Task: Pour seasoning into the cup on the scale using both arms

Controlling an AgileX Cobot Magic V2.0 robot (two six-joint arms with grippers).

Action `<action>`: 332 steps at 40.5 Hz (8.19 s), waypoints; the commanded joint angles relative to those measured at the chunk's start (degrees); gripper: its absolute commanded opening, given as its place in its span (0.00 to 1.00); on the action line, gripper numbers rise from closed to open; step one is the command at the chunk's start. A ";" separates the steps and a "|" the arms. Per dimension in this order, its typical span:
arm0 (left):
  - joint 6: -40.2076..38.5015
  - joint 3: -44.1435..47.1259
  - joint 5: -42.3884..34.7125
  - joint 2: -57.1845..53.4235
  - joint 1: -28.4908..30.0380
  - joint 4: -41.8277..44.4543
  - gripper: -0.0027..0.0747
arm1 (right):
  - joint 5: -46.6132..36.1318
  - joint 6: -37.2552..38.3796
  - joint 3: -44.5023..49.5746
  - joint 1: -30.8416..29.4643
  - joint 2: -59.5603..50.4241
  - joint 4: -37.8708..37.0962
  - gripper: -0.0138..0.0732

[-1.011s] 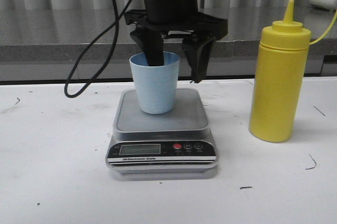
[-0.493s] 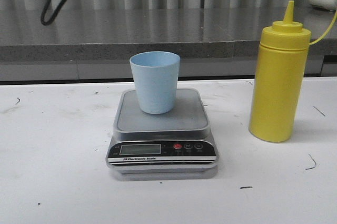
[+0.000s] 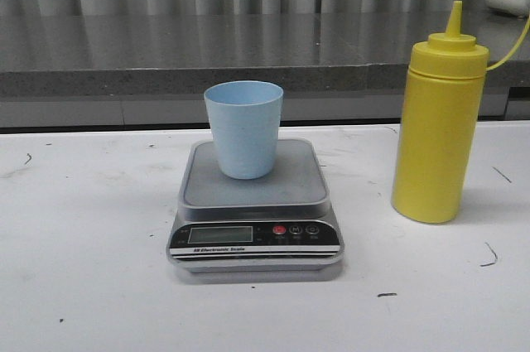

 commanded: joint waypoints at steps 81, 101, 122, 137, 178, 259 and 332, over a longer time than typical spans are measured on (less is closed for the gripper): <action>-4.10 87.19 -58.14 -95.11 24.64 -1.60 0.01 | -20.78 -0.53 -1.62 1.02 19.26 3.68 0.84; -4.10 87.19 -58.14 -95.11 24.64 -1.60 0.01 | -38.62 -0.53 3.22 16.06 38.30 3.68 0.84; -4.10 87.19 -58.14 -95.11 24.64 -1.60 0.01 | -67.81 0.51 13.29 17.27 56.44 3.78 0.84; -4.10 87.19 -58.14 -95.11 24.64 -1.60 0.01 | -95.27 8.07 13.29 17.27 76.24 3.78 0.84; -4.10 87.19 -58.14 -95.11 24.64 -1.70 0.01 | -95.30 9.02 4.53 17.18 82.35 7.27 0.84; -4.10 87.19 -58.14 -95.11 24.64 -1.70 0.01 | -58.06 -21.27 -6.56 17.24 62.42 1.92 0.25; -4.10 87.19 -58.14 -95.11 24.64 -1.70 0.01 | -8.95 -26.84 -39.63 17.24 72.51 -21.61 0.25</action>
